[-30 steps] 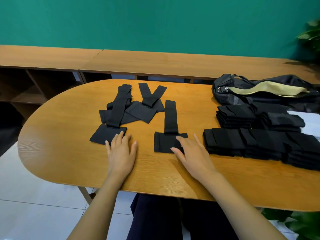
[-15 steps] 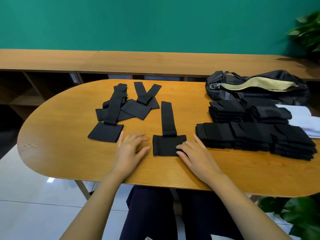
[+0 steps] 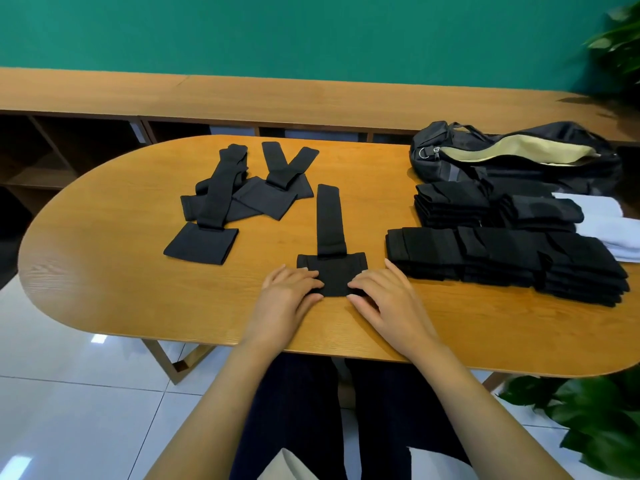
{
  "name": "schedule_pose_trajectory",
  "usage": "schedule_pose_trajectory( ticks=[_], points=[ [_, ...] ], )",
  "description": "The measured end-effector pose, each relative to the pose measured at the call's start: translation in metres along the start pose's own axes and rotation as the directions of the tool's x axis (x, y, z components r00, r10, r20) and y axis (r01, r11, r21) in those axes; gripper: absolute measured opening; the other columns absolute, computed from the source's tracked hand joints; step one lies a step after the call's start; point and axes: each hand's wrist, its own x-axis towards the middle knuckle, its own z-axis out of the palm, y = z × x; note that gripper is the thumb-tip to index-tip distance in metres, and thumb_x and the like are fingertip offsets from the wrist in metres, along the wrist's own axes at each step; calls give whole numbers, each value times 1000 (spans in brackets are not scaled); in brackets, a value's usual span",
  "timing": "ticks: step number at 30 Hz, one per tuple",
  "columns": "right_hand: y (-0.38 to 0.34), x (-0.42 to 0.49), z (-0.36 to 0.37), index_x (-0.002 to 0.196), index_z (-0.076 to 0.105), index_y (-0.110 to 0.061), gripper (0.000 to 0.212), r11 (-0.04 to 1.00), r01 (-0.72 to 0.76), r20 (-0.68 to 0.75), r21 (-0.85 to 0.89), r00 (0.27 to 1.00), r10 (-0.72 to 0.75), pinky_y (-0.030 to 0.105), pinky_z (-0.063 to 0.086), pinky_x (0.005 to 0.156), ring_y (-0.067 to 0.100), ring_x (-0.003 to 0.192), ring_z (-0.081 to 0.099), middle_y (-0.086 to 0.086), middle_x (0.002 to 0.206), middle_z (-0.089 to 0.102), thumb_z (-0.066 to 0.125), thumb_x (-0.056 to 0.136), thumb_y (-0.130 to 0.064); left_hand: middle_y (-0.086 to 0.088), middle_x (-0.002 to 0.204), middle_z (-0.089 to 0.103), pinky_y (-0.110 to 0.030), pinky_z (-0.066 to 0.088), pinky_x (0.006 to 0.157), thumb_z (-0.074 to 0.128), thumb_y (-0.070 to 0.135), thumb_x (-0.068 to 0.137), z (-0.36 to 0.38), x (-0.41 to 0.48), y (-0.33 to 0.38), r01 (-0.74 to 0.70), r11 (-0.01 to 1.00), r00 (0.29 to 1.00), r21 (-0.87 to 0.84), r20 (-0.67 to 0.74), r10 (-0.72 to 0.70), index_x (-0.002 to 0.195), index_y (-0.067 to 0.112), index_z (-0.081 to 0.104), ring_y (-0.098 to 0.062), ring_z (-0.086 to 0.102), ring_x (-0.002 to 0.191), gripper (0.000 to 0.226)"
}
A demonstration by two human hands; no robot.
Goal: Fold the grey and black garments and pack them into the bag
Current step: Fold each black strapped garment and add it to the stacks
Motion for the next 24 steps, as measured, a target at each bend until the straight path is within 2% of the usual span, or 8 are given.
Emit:
schedule_pose_trajectory(
  ticks=[5,10,13,15,18,21,24],
  points=[
    [3,-1,2,115,65,-25,35,1000,18,-14,-10,1000,-19,27,13,119,4,116,50,-11,116,63,53,93,-49,6,112,69,-27,29,98,42,39,97,-3,-2,2,11,1000,998,-2,-61,-11,102,22,72,-12,57,110,35],
    [3,-1,2,121,64,-26,42,997,51,5,-49,999,-51,41,23,117,7,121,48,-11,123,62,55,90,-52,16,106,67,-30,29,96,48,38,95,-4,-1,1,36,991,997,-130,-56,-44,99,24,71,-5,52,104,27],
    [3,-1,4,114,69,-24,33,997,50,-15,-60,999,-50,41,23,116,10,120,50,-10,119,65,53,92,-43,19,104,67,-32,31,97,50,41,94,-4,-2,0,45,980,997,-193,-49,-55,99,26,71,-2,51,103,27],
    [3,-1,4,108,71,-22,32,999,40,-52,-32,998,-41,40,24,115,9,117,53,-9,112,69,48,96,-40,21,103,66,-31,30,99,51,51,91,-4,-3,-1,40,976,998,-214,-43,-50,100,28,71,-1,50,104,32],
    [2,-2,2,103,72,-19,38,1000,20,-103,-3,994,-20,42,28,113,8,109,56,-8,101,71,40,97,-39,23,109,63,-22,23,101,59,65,78,-6,-3,0,49,967,998,-250,-33,-60,106,30,70,3,44,111,46],
    [0,-1,1,100,71,-18,37,999,36,-115,0,993,-35,42,29,112,9,100,58,-8,94,69,39,97,-38,23,109,62,-27,25,99,65,57,77,-5,-3,-1,25,974,999,-227,-35,-34,105,29,72,1,43,110,40],
    [-1,-2,-1,100,69,-19,33,998,54,-134,19,990,-51,37,29,109,10,97,58,-8,94,68,42,98,-37,22,101,65,-34,27,97,62,51,81,-5,-3,-1,28,973,998,-230,-45,-39,98,26,75,-2,46,105,33]
  ],
)
